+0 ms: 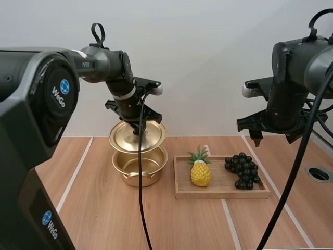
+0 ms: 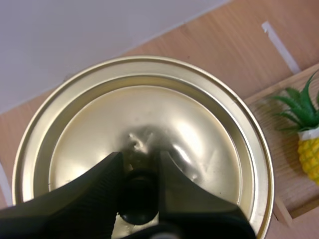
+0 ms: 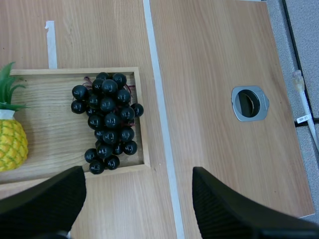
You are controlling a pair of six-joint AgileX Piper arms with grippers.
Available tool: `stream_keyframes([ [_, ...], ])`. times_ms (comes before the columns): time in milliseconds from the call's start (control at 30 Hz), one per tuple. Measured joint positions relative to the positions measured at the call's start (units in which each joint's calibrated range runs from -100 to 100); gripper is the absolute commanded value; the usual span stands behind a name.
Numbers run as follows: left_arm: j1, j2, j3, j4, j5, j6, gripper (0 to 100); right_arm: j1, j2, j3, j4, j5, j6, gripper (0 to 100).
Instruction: Open the pot, put the grape inside, and close it
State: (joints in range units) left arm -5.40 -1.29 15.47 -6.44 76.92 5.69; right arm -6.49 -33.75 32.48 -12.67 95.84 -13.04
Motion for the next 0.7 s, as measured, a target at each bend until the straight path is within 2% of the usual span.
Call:
stream_keyframes([
  [233, 0.0, -11.0, -7.8, 0.3, 0.4, -2.0, 0, 0.0, 0.0, 0.0, 2.7, 0.0, 0.0, 100],
  [700, 0.0, -29.0, -33.7, 6.4, -1.3, -4.6, 0, 0.0, 0.0, 0.0, 4.0, -3.7, 0.0, 100],
])
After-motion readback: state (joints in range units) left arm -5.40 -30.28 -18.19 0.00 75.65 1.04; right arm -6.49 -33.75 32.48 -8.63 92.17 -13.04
